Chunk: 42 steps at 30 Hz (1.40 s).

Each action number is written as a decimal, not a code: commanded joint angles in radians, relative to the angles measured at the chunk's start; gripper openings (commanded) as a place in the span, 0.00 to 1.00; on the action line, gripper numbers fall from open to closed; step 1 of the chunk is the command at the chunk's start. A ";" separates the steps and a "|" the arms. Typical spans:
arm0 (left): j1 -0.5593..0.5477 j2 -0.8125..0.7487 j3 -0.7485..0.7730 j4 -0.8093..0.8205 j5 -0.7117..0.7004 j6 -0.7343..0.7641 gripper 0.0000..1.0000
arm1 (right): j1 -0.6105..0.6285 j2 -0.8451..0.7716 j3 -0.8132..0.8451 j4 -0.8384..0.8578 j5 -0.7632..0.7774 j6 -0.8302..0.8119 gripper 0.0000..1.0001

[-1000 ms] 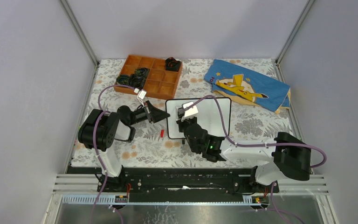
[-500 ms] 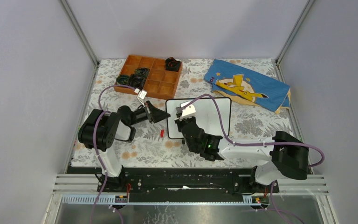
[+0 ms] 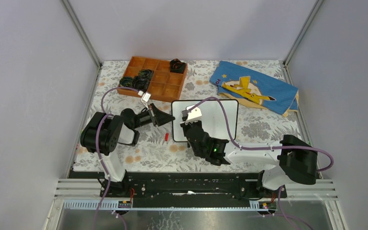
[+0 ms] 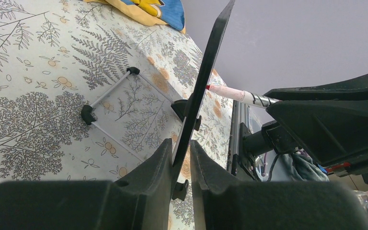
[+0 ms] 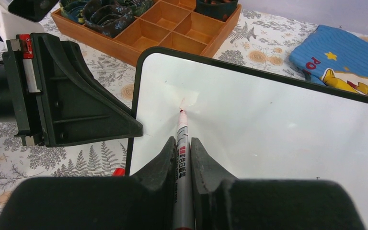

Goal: Write a sentence on the whiteboard

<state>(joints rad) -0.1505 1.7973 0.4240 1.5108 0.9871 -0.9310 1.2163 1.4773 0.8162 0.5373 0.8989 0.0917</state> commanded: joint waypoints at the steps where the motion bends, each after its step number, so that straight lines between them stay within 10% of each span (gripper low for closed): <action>1: -0.007 -0.018 0.000 0.048 -0.005 0.027 0.25 | -0.004 -0.023 0.002 -0.026 0.051 0.025 0.00; 42: -0.018 -0.028 0.001 0.042 -0.004 0.031 0.20 | -0.044 -0.115 -0.009 -0.043 0.031 0.047 0.00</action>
<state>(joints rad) -0.1566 1.7893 0.4240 1.5093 0.9852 -0.9203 1.1778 1.3544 0.7719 0.4530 0.9184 0.1368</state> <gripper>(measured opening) 0.204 0.159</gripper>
